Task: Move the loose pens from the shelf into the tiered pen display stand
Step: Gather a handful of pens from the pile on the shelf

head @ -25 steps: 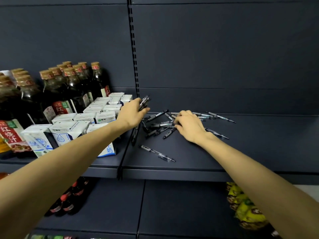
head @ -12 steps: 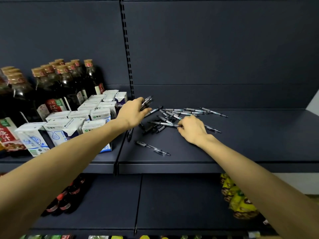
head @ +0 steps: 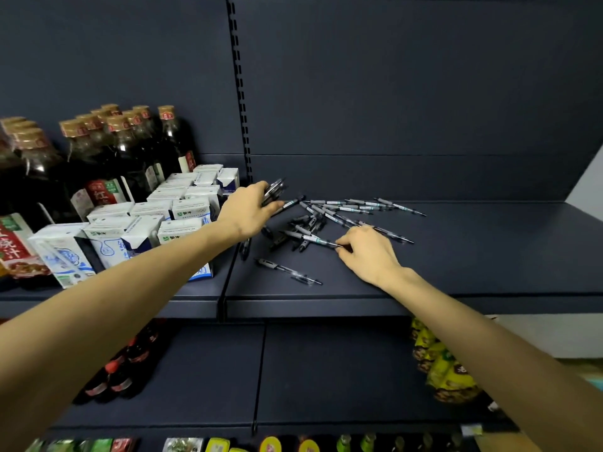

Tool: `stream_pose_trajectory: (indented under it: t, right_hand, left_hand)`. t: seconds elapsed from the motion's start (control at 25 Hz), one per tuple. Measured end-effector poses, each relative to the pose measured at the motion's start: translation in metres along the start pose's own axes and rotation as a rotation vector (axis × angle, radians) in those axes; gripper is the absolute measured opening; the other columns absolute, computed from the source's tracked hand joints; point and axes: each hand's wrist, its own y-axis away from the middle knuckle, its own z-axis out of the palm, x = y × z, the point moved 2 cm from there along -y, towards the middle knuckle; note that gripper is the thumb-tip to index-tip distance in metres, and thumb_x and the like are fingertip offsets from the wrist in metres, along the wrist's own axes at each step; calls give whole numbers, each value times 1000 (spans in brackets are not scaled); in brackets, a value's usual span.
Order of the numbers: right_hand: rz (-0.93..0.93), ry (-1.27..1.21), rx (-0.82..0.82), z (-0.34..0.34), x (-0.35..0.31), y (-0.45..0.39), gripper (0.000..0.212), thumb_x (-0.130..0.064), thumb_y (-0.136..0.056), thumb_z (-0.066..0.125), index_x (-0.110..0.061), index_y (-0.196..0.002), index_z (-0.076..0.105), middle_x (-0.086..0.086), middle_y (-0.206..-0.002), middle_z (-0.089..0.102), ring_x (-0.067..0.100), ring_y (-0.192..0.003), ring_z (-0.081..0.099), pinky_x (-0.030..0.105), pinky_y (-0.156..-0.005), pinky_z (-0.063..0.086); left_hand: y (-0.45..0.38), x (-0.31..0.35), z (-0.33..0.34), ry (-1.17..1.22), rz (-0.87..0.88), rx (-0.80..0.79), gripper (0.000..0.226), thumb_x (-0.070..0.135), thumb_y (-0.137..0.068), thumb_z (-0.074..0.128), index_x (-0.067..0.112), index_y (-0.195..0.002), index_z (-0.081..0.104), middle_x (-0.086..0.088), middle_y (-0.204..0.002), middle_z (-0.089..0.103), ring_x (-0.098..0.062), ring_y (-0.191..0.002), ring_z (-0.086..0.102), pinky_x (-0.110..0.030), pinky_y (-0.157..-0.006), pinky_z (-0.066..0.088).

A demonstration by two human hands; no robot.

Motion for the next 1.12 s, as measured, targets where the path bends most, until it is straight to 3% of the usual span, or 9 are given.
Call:
stream_pose_trajectory:
  t: [0.12,0.2,0.32,0.4,0.56,0.68,0.76,0.92,1.12]
  right_hand:
    - [87,-70,-60,-3,-6,8,42,-30,-97,54,-18,-136,63,4,-133,62,27,-127,53,38,-97,47]
    - [130,-145,-87,-3,-17,8,59,-47,-97,50,-13,-146,51,7,-144,54,28,-134,46,41,-105,42]
    - [83,-104,-226,6,-46,5,123,-95,-72,42,-9,-158,26,9,-159,37,29,-146,30,48,-118,28]
    - [61,2,-281,17,-59,2,138,-102,-62,39,-7,-160,20,11,-159,33,31,-147,27,50,-121,22]
    - [-42,117,-171,14,-52,-17,90,-81,-84,49,-12,-141,50,10,-138,50,32,-132,42,47,-113,32]
    - [-96,72,-188,4,-32,-23,61,-65,-91,57,-14,-123,58,6,-119,59,30,-119,52,43,-100,41]
    - [-117,99,-221,1,-29,-22,54,-59,-94,56,-11,-121,57,8,-119,59,30,-116,53,41,-97,42]
    - [-194,394,-246,-4,-24,-23,48,-47,-102,42,-6,-126,53,15,-128,55,33,-119,49,43,-99,38]
    - [-190,423,-292,-11,-8,-28,37,-32,-101,44,-8,-127,54,13,-130,54,33,-122,48,42,-98,39]
  left_hand:
    - [2,2,-3,11,2,2,32,43,-98,64,12,-102,59,-6,-84,63,-38,-93,64,-38,-72,43]
    - [2,4,-4,13,11,1,31,42,-98,64,12,-100,58,-7,-84,65,-37,-92,63,-39,-72,44]
    - [4,6,-7,20,19,2,29,41,-99,64,16,-94,52,-5,-83,62,-37,-91,63,-38,-70,42]
    - [5,7,-7,21,24,1,29,41,-99,64,16,-93,52,-5,-83,62,-37,-91,62,-38,-71,43]
    - [7,3,-9,15,18,8,31,42,-98,65,16,-90,50,-4,-80,59,-37,-88,61,-38,-68,37]
    - [6,-5,-8,30,1,2,31,43,-97,66,18,-88,50,-5,-79,61,-38,-87,62,-38,-68,40]
    - [7,-9,-7,26,-6,-11,30,44,-96,66,18,-90,51,-6,-80,62,-38,-88,63,-39,-70,42]
    - [5,-7,-6,22,3,-14,28,44,-97,65,18,-94,54,-5,-84,63,-38,-91,64,-39,-72,44]
    - [1,-1,0,24,11,-28,34,46,-97,64,12,-97,59,-9,-87,68,-37,-91,63,-42,-76,49]
